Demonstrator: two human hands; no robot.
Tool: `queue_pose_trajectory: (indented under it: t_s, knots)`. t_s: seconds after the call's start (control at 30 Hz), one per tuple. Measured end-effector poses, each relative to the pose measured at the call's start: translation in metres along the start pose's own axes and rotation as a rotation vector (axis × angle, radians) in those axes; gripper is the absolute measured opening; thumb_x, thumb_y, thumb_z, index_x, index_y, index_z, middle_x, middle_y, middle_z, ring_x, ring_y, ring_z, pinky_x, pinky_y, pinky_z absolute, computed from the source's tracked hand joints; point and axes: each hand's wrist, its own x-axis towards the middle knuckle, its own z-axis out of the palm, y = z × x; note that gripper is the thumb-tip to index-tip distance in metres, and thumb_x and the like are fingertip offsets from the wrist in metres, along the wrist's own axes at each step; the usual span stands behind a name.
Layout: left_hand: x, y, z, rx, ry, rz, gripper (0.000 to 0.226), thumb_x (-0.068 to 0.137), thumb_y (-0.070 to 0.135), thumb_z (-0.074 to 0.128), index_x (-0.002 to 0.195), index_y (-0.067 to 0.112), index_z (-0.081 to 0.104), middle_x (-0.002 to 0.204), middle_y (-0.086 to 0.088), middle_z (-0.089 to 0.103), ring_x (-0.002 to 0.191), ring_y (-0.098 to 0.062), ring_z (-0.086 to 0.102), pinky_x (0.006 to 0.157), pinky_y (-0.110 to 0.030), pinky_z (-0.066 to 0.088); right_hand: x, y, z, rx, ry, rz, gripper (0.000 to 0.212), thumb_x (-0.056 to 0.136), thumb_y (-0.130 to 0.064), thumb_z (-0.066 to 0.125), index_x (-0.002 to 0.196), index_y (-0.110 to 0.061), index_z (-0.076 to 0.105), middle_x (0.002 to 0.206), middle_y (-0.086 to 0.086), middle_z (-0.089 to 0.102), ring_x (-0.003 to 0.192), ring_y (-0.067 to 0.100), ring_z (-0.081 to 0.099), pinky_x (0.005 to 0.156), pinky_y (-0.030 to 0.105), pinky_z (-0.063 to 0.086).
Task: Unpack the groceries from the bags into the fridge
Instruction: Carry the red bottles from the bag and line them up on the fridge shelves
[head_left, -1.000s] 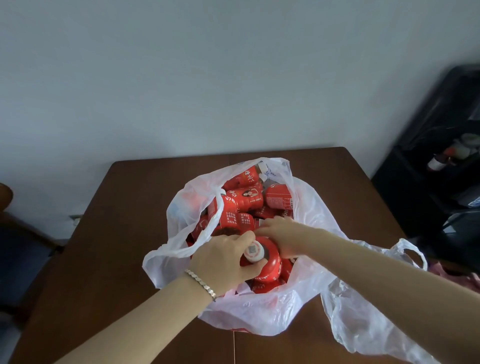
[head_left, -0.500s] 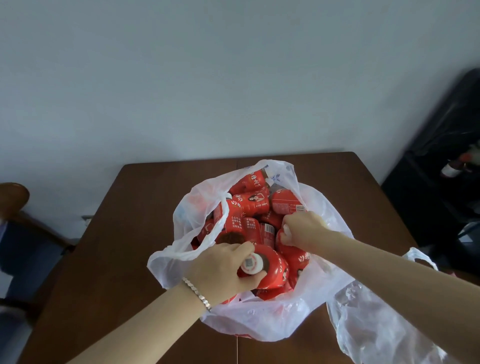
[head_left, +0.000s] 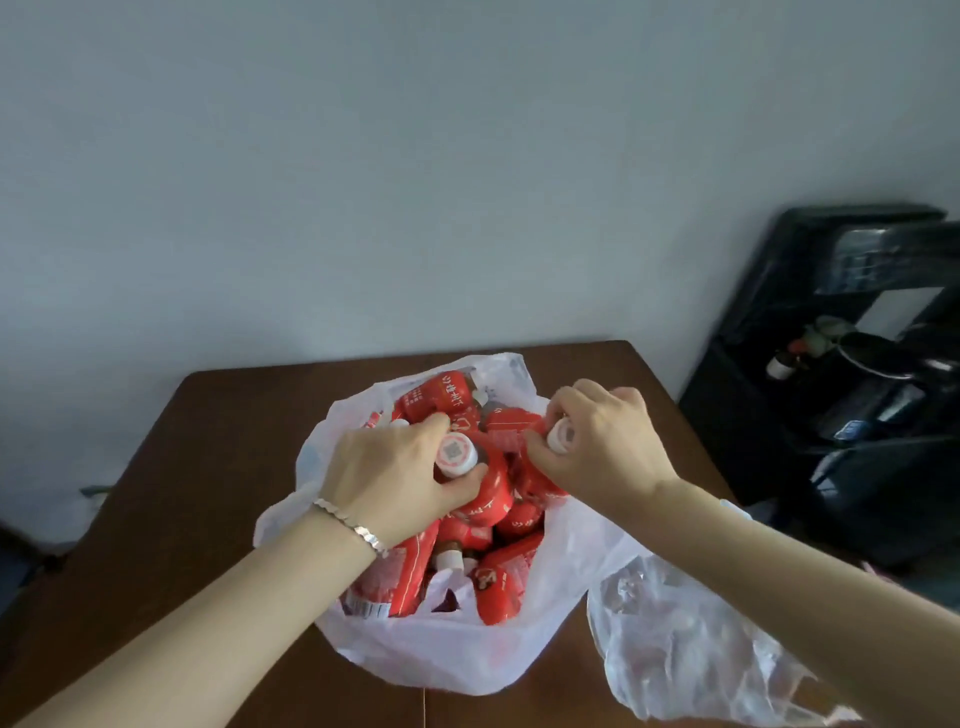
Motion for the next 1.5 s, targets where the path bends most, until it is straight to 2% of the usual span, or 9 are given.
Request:
queue_pose_trajectory:
  t_s: [0.13, 0.27, 0.37, 0.63, 0.83, 1.0, 1.13, 1.37, 1.5]
  knots:
    - [0.016, 0.008, -0.031, -0.008, -0.082, 0.083, 0.046, 0.075, 0.072, 0.041, 0.078, 0.027, 0.04, 0.071, 0.008, 0.059, 0.073, -0.014, 0.062, 0.049, -0.023, 0.028, 0.003, -0.013, -0.042, -0.051, -0.073, 0.184, 0.02, 0.083, -0.037, 0.06, 0.075, -0.02, 0.053, 0.078, -0.006, 0.054, 0.067, 0.019, 0.054, 0.066, 0.026, 0.043]
    - [0.026, 0.024, -0.045, -0.024, -0.065, 0.323, 0.05, 0.072, 0.071, 0.031, 0.077, 0.024, 0.048, 0.064, 0.008, 0.049, 0.064, -0.015, 0.045, 0.048, -0.022, 0.025, -0.019, -0.028, -0.08, -0.186, -0.087, 0.342, 0.019, 0.087, -0.037, 0.053, 0.078, -0.022, 0.049, 0.082, -0.009, 0.05, 0.072, 0.014, 0.049, 0.066, 0.024, 0.038]
    - [0.028, 0.044, -0.053, -0.039, -0.06, 0.551, 0.051, 0.073, 0.073, 0.029, 0.079, 0.025, 0.043, 0.079, 0.009, 0.057, 0.076, -0.014, 0.057, 0.058, -0.024, 0.032, -0.045, -0.039, -0.107, -0.251, -0.076, 0.496, 0.019, 0.087, -0.039, 0.052, 0.079, -0.022, 0.051, 0.082, -0.01, 0.051, 0.072, 0.011, 0.051, 0.065, 0.025, 0.044]
    - [-0.026, 0.161, -0.086, -0.226, -0.069, 1.015, 0.043, 0.083, 0.067, 0.036, 0.075, 0.025, 0.038, 0.067, 0.009, 0.046, 0.073, -0.012, 0.059, 0.057, -0.024, 0.029, -0.183, -0.067, -0.197, -0.384, 0.055, 0.953, 0.026, 0.088, -0.042, 0.054, 0.09, -0.017, 0.063, 0.084, -0.005, 0.062, 0.076, 0.014, 0.06, 0.071, 0.026, 0.055]
    - [-0.14, 0.293, -0.126, -0.355, -0.01, 1.366, 0.038, 0.084, 0.06, 0.037, 0.077, 0.023, 0.04, 0.07, 0.008, 0.05, 0.065, -0.012, 0.047, 0.061, -0.023, 0.032, -0.344, -0.112, -0.284, -0.552, 0.128, 1.273, 0.027, 0.087, -0.033, 0.057, 0.094, -0.01, 0.067, 0.096, 0.005, 0.069, 0.074, 0.019, 0.052, 0.058, 0.019, 0.036]
    - [-0.279, 0.409, -0.167, -0.423, 0.031, 1.588, 0.031, 0.084, 0.05, 0.033, 0.079, 0.022, 0.046, 0.078, 0.005, 0.061, 0.071, -0.016, 0.058, 0.063, -0.021, 0.038, -0.502, -0.168, -0.363, -0.646, 0.239, 1.532, 0.027, 0.084, -0.033, 0.058, 0.093, -0.009, 0.066, 0.095, 0.007, 0.068, 0.084, 0.022, 0.062, 0.077, 0.029, 0.052]
    - [-0.394, 0.488, -0.208, -0.585, 0.017, 1.712, 0.029, 0.087, 0.045, 0.038, 0.081, 0.021, 0.052, 0.087, 0.002, 0.067, 0.069, -0.017, 0.053, 0.062, -0.021, 0.035, -0.619, -0.219, -0.424, -0.76, 0.287, 1.693, 0.024, 0.083, -0.034, 0.056, 0.09, -0.012, 0.063, 0.094, 0.004, 0.066, 0.079, 0.019, 0.056, 0.068, 0.023, 0.041]
    - [-0.573, 0.603, -0.294, -0.825, -0.047, 1.855, 0.034, 0.084, 0.044, 0.048, 0.062, 0.019, 0.04, 0.05, 0.005, 0.035, 0.058, -0.011, 0.053, 0.049, -0.016, 0.031, -0.789, -0.292, -0.526, -0.876, 0.39, 2.0, 0.017, 0.084, -0.034, 0.053, 0.083, -0.017, 0.056, 0.104, 0.007, 0.064, 0.099, 0.026, 0.059, 0.075, 0.026, 0.042]
    - [-0.654, 0.666, -0.335, -0.921, 0.109, 2.025, 0.049, 0.038, 0.038, 0.086, 0.039, 0.014, 0.043, 0.04, 0.003, 0.01, 0.022, -0.011, 0.036, 0.028, -0.011, 0.025, -0.861, -0.318, -0.578, -0.963, 0.437, 2.137, 0.026, 0.085, -0.034, 0.054, 0.095, -0.011, 0.062, 0.107, 0.008, 0.065, 0.1, 0.028, 0.059, 0.077, 0.028, 0.044]
